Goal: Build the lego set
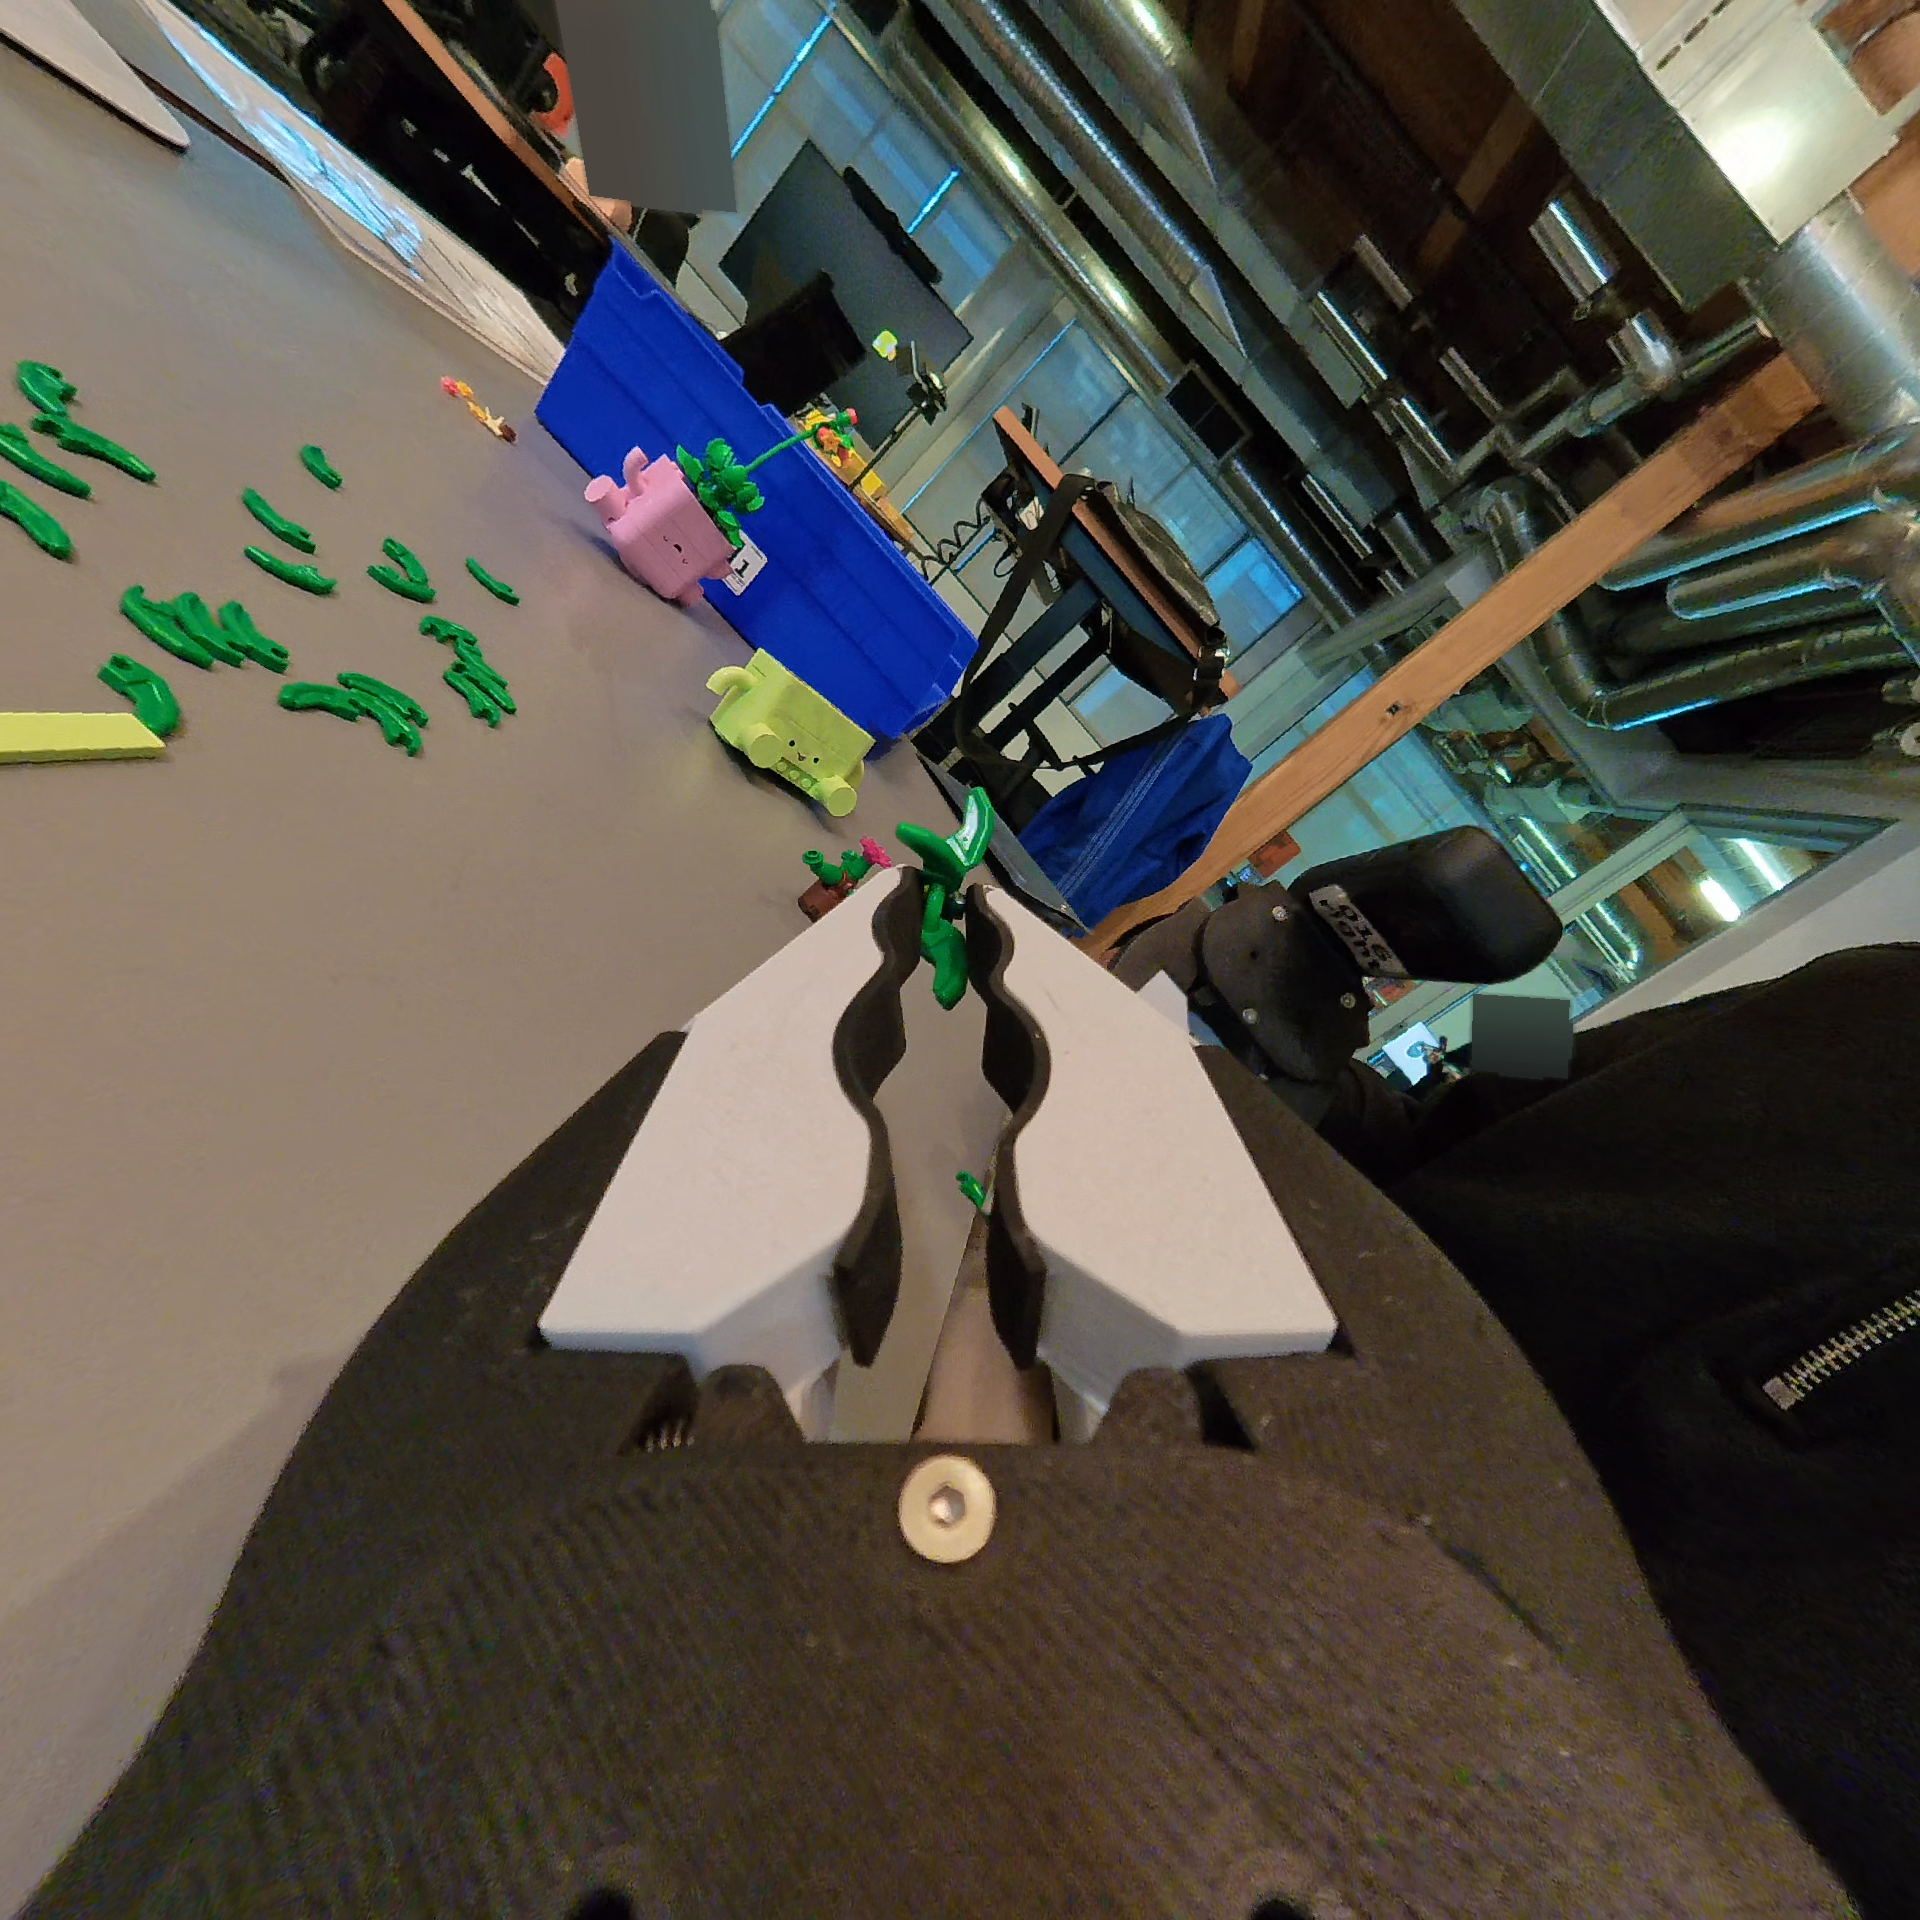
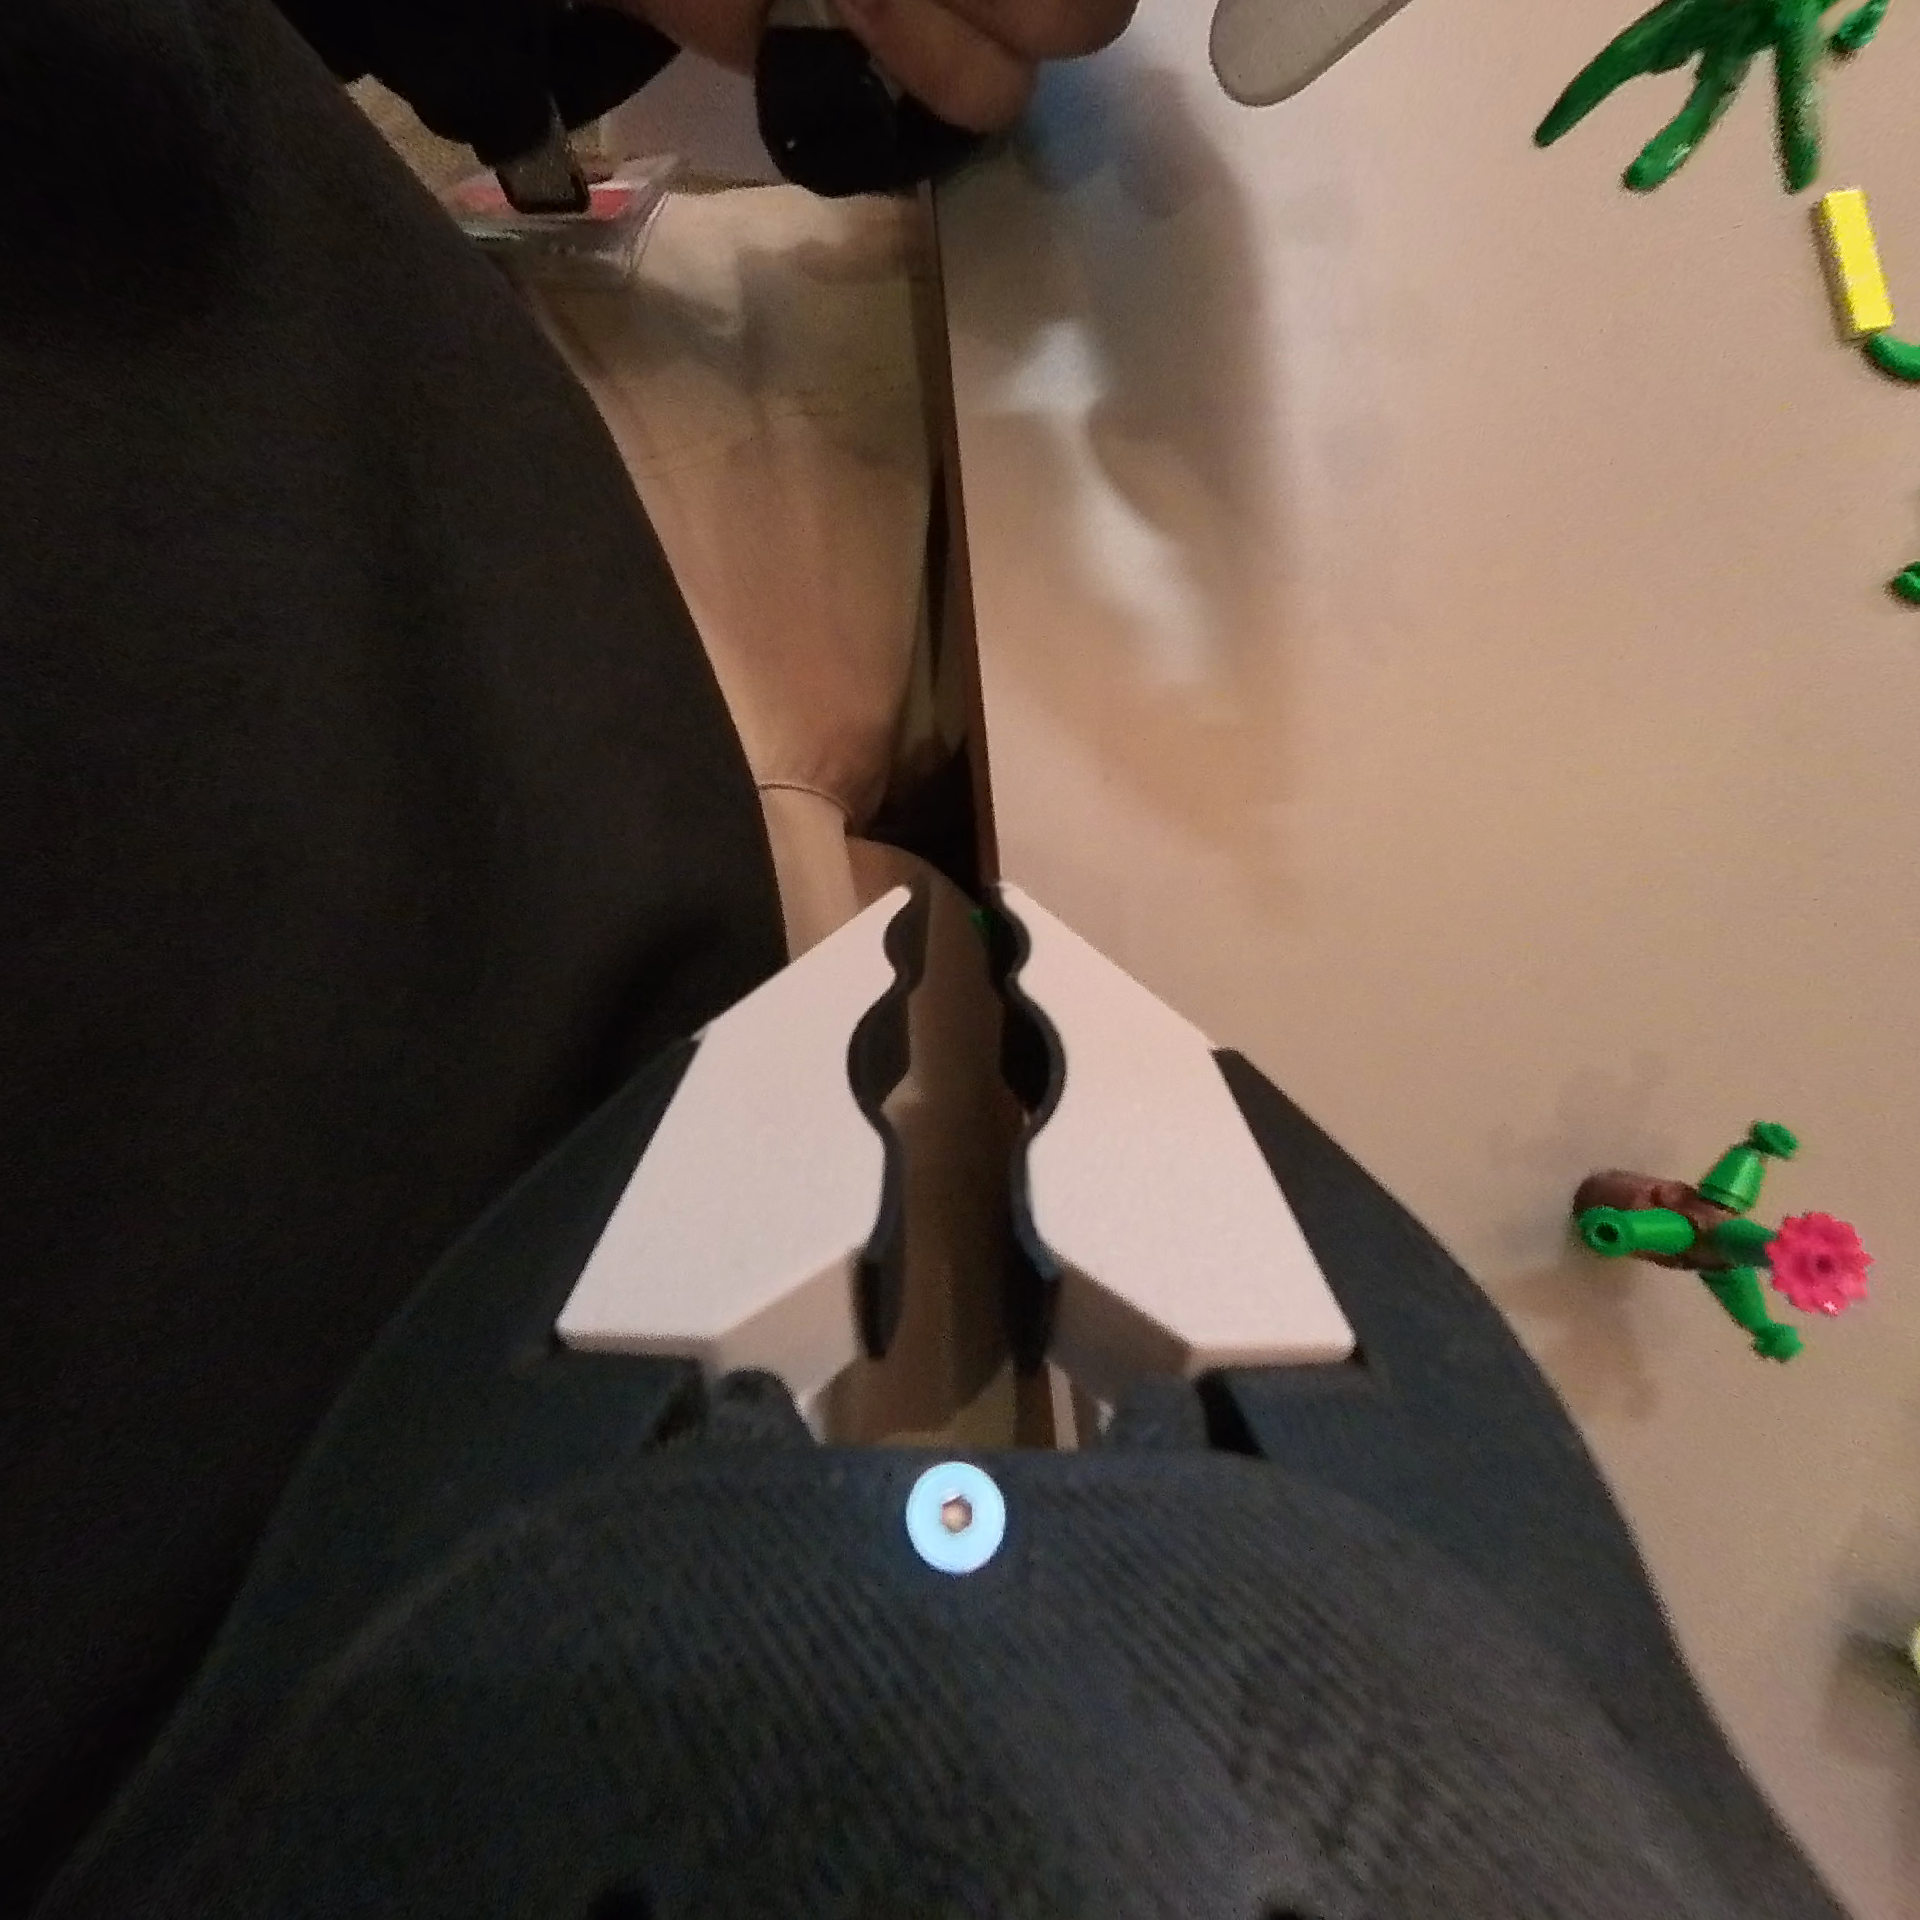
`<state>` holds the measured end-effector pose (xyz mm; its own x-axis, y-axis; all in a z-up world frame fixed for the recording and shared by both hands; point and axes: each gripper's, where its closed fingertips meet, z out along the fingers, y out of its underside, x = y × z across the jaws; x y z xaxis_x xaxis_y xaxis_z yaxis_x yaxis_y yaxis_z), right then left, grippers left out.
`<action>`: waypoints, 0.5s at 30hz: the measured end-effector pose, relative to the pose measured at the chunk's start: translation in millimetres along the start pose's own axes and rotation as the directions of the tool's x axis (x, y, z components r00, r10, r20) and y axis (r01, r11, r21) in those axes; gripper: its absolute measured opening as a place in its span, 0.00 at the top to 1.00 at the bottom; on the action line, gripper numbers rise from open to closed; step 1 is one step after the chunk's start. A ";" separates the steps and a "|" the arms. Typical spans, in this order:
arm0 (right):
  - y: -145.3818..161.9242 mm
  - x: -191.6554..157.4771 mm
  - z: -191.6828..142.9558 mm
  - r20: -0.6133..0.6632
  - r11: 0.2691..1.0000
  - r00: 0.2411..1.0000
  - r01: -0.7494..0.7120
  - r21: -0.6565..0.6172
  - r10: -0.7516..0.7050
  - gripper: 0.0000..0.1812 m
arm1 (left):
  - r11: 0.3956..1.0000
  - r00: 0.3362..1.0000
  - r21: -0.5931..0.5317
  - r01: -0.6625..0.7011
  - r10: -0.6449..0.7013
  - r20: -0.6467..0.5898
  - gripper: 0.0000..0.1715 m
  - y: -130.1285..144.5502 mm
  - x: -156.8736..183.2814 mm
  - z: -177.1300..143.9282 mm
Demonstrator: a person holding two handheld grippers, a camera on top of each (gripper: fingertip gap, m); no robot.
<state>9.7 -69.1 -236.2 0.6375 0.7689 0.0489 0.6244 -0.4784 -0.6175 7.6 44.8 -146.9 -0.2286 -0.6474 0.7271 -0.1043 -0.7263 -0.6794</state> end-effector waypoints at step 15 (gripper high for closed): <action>-7.4 8.6 -21.6 -0.511 0.871 0.734 0.487 -0.063 -0.448 0.94 | 1.000 1.000 0.003 0.007 -0.007 0.000 0.97 -0.8 -0.9 0.2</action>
<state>20.3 -68.1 -214.3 0.4188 0.5619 0.7133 0.8831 -0.0688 -0.4642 8.1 45.9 -147.0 -0.2274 -0.6421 0.7321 -0.1028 -0.7318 -0.6737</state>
